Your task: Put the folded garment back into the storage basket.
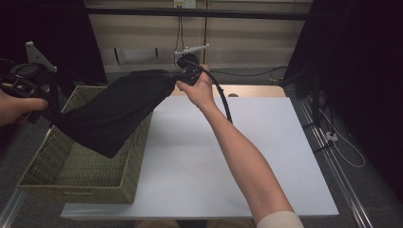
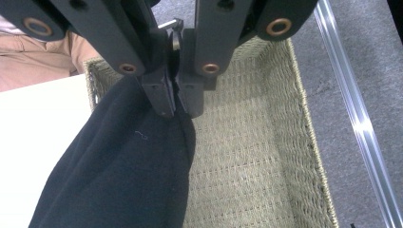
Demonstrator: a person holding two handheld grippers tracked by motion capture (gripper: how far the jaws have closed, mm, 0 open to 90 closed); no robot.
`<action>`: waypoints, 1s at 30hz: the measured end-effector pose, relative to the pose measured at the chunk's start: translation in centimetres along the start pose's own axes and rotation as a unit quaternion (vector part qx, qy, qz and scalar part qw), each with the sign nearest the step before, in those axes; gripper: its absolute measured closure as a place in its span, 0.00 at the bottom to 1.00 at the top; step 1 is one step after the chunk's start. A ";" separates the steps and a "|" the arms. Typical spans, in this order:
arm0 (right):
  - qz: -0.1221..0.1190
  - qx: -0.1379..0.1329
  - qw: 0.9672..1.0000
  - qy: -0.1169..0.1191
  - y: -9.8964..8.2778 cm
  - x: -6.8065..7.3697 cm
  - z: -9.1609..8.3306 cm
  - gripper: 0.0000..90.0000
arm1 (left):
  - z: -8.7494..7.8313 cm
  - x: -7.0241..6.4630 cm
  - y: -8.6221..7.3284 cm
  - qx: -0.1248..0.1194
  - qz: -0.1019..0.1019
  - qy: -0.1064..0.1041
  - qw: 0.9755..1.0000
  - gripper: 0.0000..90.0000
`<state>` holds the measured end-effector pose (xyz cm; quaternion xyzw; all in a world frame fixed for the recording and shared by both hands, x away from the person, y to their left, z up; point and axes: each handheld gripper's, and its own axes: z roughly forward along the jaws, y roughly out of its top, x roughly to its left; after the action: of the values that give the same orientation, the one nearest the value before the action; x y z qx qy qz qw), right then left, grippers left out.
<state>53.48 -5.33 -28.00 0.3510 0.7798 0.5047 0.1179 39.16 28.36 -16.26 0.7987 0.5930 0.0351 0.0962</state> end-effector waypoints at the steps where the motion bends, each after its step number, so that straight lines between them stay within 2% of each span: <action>1: -0.002 0.000 1.000 0.001 0.1 0.0 0.2 0.89 | 0.0 -0.1 -0.2 -0.003 -0.003 0.002 1.000 0.96; 8: -0.011 0.011 1.000 0.011 0.5 0.5 2.1 0.89 | -0.2 0.2 -1.2 -0.004 -0.012 0.000 1.000 0.96; 16: -0.015 0.020 0.999 0.019 0.6 1.1 4.3 0.89 | 0.5 0.6 -2.2 0.002 -0.026 -0.005 1.000 0.96; 30: -0.029 0.030 0.999 0.033 1.0 2.1 6.7 0.89 | 0.9 0.7 -3.4 0.012 -0.043 0.002 0.999 0.96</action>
<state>55.98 1.00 -29.84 0.3145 0.8082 0.4884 0.0963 36.35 29.86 -17.81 0.7737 0.6270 0.0257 0.0872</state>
